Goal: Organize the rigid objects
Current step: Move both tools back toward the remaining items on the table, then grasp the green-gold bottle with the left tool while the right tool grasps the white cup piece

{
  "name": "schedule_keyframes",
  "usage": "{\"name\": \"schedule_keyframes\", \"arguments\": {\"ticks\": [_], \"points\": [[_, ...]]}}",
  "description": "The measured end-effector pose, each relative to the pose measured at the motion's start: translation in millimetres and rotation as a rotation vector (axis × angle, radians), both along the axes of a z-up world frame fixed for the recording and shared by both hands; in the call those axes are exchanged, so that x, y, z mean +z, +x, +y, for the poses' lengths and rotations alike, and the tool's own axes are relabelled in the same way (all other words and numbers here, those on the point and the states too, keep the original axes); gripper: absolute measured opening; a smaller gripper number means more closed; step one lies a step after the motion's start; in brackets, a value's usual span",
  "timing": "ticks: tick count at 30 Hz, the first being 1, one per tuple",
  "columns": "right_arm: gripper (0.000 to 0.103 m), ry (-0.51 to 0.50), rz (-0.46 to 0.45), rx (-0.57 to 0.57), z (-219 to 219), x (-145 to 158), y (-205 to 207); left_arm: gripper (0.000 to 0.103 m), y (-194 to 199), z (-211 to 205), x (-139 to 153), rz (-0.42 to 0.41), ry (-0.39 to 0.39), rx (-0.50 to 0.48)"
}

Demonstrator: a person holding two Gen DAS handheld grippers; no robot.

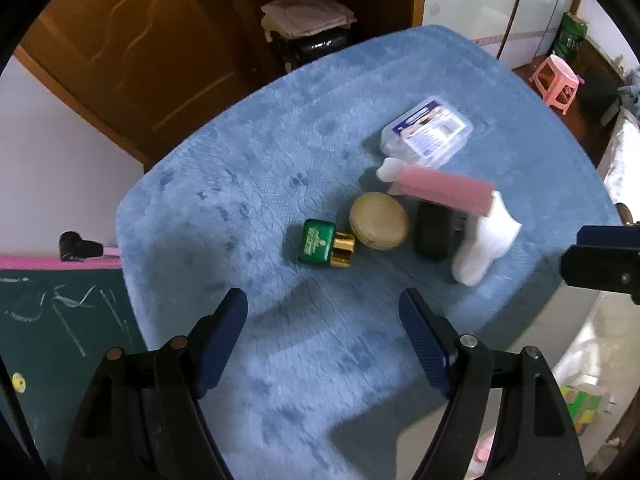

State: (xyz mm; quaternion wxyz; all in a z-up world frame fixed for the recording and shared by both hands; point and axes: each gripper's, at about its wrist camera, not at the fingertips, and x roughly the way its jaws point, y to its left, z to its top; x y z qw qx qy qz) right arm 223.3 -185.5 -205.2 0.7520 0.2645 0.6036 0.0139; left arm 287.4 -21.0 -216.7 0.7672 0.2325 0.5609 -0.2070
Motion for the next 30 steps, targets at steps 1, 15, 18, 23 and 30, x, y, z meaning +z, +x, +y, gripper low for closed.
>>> {"name": "schedule_keyframes", "arguments": {"ticks": [1,15,18,23,30], "points": [[0.064,0.011,0.017,-0.012,-0.1,-7.8,5.4,0.081,4.3,-1.0,-7.1,0.012,0.004,-0.005],[0.064,0.103,0.206,-0.212,-14.2,-95.8,35.4,0.081,32.7,-15.8,-49.8,0.039,0.036,-0.037],[0.066,0.104,0.2,-0.231,-13.8,-97.6,37.4,0.081,36.2,-17.7,-56.5,0.043,0.049,-0.039],[0.066,0.109,0.218,-0.263,-18.0,-99.3,36.5,0.081,39.6,-18.3,-60.3,0.048,0.05,-0.044],[0.066,0.15,0.268,-0.338,-35.1,-114.1,21.5,0.081,41.4,-21.0,-64.6,0.046,0.054,-0.055]]}}
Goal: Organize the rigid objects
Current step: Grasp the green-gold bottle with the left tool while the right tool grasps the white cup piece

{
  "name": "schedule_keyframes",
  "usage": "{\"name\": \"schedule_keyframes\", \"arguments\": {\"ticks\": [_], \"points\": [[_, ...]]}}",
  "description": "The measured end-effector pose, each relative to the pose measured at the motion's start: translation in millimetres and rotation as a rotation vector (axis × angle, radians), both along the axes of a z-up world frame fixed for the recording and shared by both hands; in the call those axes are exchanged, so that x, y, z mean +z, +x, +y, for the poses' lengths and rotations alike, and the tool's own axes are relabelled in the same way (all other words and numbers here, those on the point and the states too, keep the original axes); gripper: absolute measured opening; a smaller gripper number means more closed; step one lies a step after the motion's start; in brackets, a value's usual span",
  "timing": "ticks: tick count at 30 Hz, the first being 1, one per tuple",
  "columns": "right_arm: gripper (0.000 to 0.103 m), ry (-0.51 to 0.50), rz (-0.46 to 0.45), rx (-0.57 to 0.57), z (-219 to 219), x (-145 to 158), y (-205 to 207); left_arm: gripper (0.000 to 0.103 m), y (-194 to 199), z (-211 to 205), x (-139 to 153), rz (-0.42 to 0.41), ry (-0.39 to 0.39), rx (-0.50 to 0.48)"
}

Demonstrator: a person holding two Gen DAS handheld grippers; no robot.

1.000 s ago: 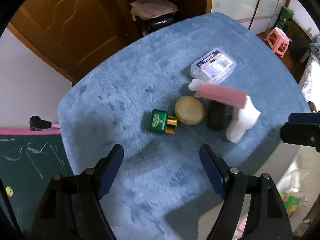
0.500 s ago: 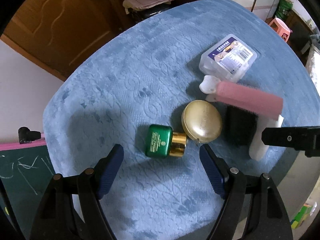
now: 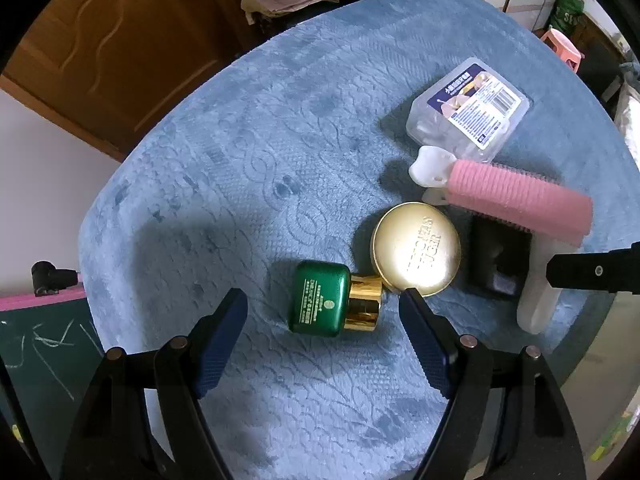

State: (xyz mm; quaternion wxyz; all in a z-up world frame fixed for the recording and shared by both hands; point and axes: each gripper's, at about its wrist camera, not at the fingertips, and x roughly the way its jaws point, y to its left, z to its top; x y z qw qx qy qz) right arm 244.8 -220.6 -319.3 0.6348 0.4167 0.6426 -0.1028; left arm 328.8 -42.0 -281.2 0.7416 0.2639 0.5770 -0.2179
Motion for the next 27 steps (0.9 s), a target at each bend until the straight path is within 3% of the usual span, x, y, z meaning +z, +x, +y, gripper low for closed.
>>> {"name": "schedule_keyframes", "arguments": {"ticks": [9,11,13,15,18,19,24,27], "points": [[0.066,-0.032,-0.016,0.03,13.0,-2.7,15.5,0.081,6.4,1.1,-8.1,0.013,-0.002,0.021],[0.064,-0.046,-0.014,0.031,15.2,-2.5,19.9,0.081,8.8,2.5,-9.0,0.014,-0.003,0.023],[0.054,-0.064,-0.006,0.039,14.3,-1.7,20.6,0.081,9.8,1.8,-9.1,0.01,-0.003,0.024],[0.054,-0.071,-0.01,0.057,16.1,-1.0,23.5,0.081,11.1,1.5,-9.6,0.009,-0.01,0.025],[0.053,-0.087,-0.012,0.075,17.4,0.4,23.6,0.067,11.3,2.2,-9.8,0.013,-0.032,0.019],[0.053,-0.094,-0.012,0.083,18.4,1.3,23.9,0.047,11.1,1.5,-9.5,0.031,-0.054,0.013],[0.053,-0.116,-0.022,0.119,26.6,7.5,23.1,0.047,1.3,-11.8,-11.7,-0.041,0.022,-0.012],[0.053,-0.123,-0.038,0.132,30.0,13.5,21.0,0.047,-6.1,-13.8,-11.1,-0.055,0.02,-0.011]]}}
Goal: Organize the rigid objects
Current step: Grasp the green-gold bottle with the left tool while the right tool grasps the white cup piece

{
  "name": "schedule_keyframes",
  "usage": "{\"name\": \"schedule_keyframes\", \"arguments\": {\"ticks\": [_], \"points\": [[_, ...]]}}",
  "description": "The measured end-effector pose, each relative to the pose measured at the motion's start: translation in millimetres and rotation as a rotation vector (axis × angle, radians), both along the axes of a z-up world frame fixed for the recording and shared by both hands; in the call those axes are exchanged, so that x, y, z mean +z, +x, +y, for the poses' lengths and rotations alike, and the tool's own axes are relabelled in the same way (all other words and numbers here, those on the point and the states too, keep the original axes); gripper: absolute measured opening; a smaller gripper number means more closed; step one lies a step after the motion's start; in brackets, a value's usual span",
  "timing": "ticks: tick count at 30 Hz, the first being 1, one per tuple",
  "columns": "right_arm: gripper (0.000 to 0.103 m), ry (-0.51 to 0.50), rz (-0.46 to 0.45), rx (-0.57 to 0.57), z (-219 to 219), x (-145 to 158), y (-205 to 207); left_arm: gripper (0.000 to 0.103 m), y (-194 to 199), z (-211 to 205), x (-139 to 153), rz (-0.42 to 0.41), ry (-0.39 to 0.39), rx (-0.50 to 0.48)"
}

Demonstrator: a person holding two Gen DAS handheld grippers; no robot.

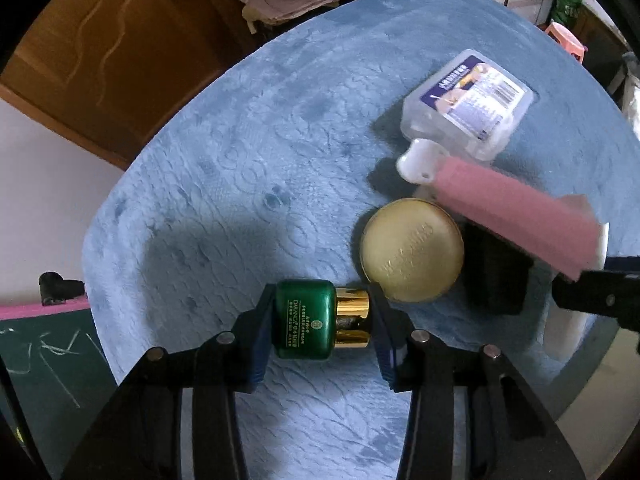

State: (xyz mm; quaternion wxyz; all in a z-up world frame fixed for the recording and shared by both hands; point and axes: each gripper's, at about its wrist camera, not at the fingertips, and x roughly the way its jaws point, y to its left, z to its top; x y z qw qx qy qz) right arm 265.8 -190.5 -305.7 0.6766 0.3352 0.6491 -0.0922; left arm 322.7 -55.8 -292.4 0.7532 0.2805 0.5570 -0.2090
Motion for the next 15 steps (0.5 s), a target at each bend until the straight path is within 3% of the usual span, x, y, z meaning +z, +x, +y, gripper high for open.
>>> {"name": "schedule_keyframes", "arguments": {"ticks": [7,15], "points": [[0.053,-0.049,-0.062,0.031,-10.9,23.8,-12.4,0.047,-15.7,3.6,11.6,-0.005,-0.027,0.056],[0.053,-0.078,-0.175,0.047,-27.8,65.9,-29.3,0.047,-43.5,11.8,62.3,-0.047,-0.095,0.113]]}}
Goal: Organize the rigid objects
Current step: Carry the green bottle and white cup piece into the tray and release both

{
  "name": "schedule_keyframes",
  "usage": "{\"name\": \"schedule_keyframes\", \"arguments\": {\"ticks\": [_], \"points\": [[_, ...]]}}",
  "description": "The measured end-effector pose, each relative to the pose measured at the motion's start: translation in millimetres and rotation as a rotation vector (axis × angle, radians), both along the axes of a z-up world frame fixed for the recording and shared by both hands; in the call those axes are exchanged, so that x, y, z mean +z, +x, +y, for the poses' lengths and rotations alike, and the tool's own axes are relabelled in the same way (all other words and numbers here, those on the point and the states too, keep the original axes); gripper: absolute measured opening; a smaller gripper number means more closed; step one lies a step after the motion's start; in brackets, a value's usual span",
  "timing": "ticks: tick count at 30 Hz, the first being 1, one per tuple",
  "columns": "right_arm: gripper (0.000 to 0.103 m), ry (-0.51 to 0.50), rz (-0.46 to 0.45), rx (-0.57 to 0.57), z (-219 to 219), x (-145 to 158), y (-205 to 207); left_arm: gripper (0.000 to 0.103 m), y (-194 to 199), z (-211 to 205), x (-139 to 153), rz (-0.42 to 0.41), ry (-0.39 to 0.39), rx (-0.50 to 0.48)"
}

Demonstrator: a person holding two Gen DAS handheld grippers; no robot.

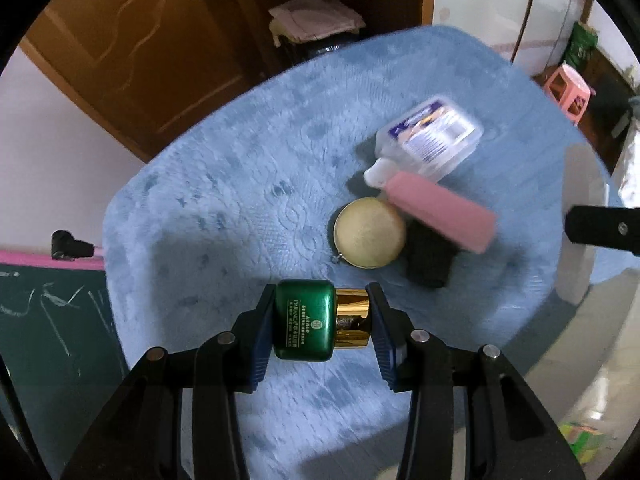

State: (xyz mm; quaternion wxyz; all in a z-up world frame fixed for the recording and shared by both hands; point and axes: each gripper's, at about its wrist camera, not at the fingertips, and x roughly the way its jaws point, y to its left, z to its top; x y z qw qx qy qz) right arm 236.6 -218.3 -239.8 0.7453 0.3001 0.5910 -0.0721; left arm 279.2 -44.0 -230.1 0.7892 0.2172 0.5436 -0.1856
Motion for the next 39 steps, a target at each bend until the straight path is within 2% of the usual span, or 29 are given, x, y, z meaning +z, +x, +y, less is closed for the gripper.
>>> {"name": "schedule_keyframes", "arguments": {"ticks": [6,12,19,24,27,33,37,39], "points": [[0.053,-0.017,-0.093,0.026,-7.3,38.3,-15.2,0.047,-26.4,2.1,46.4,-0.037,-0.057,0.061],[0.053,-0.071,-0.198,0.112,-9.3,84.9,-46.1,0.047,-69.0,-1.7,93.4,-0.059,-0.137,0.124],[0.053,-0.151,-0.264,0.26,-7.2,121.9,-92.9,0.047,-124.0,-8.0,120.7,-0.05,-0.204,0.214],[0.053,-0.266,-0.296,0.385,0.2,133.2,-134.6,0.047,-161.1,-7.0,121.5,-0.03,-0.214,0.284],[0.053,-0.298,-0.294,0.444,3.8,130.4,-157.9,0.047,-181.4,-7.0,110.6,0.004,-0.217,0.308],[0.053,-0.387,-0.25,0.55,11.6,103.0,-199.4,0.047,-219.2,-9.8,74.6,0.058,-0.155,0.355],[0.053,-0.409,-0.207,0.6,12.0,84.6,-219.5,0.047,-237.2,-4.3,58.4,0.101,-0.145,0.392],[0.053,-0.472,-0.205,0.632,14.6,79.8,-230.6,0.047,-244.2,-4.5,51.8,0.113,-0.133,0.4]]}}
